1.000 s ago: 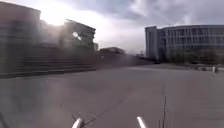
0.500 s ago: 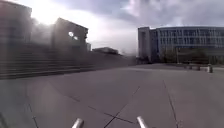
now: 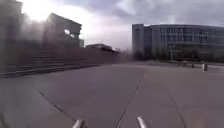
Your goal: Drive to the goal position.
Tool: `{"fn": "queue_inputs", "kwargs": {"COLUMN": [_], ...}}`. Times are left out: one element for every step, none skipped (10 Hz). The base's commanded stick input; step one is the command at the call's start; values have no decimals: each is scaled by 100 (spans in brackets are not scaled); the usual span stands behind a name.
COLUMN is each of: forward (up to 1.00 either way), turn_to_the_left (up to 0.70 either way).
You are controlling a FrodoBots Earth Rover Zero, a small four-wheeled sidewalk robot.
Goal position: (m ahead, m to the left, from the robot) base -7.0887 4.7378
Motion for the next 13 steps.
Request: {"fn": "queue_inputs", "kwargs": {"forward": [0,0,0,0,0,0,0,0,0,0,0,0,0], "turn_to_the_left": [-45,-24,0,0,0,0,0,0,0,0,0,20,45]}}
